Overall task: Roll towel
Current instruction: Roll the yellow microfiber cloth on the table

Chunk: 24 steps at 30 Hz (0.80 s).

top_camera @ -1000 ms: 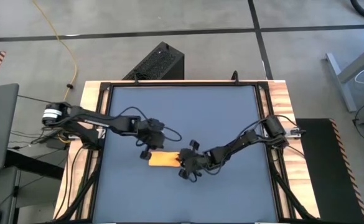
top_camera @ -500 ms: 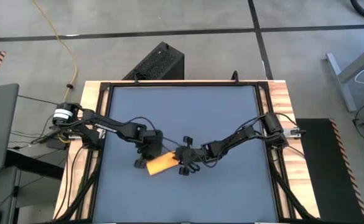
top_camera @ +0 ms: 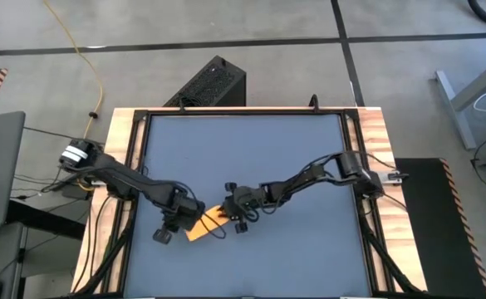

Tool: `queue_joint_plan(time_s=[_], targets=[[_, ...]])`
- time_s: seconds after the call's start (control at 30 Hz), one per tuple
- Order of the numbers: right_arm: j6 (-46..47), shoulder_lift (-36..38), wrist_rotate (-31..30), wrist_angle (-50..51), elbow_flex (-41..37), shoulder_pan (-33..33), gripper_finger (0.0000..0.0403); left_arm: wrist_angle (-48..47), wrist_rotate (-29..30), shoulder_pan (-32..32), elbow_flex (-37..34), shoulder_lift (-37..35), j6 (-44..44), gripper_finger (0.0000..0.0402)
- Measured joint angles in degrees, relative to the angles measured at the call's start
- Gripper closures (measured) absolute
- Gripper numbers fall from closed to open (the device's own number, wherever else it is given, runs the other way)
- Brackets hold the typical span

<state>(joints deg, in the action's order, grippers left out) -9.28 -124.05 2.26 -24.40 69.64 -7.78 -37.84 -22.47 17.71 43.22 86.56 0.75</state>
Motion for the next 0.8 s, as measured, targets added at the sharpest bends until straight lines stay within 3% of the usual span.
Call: queue_joint_plan(time_s=[0.07, 0.23, 0.37, 0.43, 0.63, 0.8], targets=[[-1.0, -2.2, -0.1, 0.4, 2.8, 0.5, 0.0285, -2.9, 4.6, 0.4, 0.1, -3.5, -1.7, 0.0401], [-6.2, -7.3, 1.1, 3.0, 11.1, 1.2, 0.0285, -4.1, 6.5, 0.5, 0.0, -14.9, -5.3, 0.0401], [-12.8, -11.0, 4.1, 8.3, 18.8, 2.0, 0.0285, -5.4, 16.1, -0.1, -2.0, -21.6, -9.8, 0.0401], [-15.3, -12.9, 6.2, 11.1, 23.1, 2.4, 0.0285, -6.8, 18.0, -0.5, -3.4, -23.5, -12.1, 0.0401], [-26.9, -17.7, 13.6, 18.5, 34.5, 2.9, 0.0285, -2.6, 13.9, -0.6, -8.8, -24.6, -16.1, 0.0401], [-34.7, -20.0, 19.3, 25.0, 41.1, 2.8, 0.0285, 0.3, 9.6, -0.6, -9.4, -25.1, -14.9, 0.0401]])
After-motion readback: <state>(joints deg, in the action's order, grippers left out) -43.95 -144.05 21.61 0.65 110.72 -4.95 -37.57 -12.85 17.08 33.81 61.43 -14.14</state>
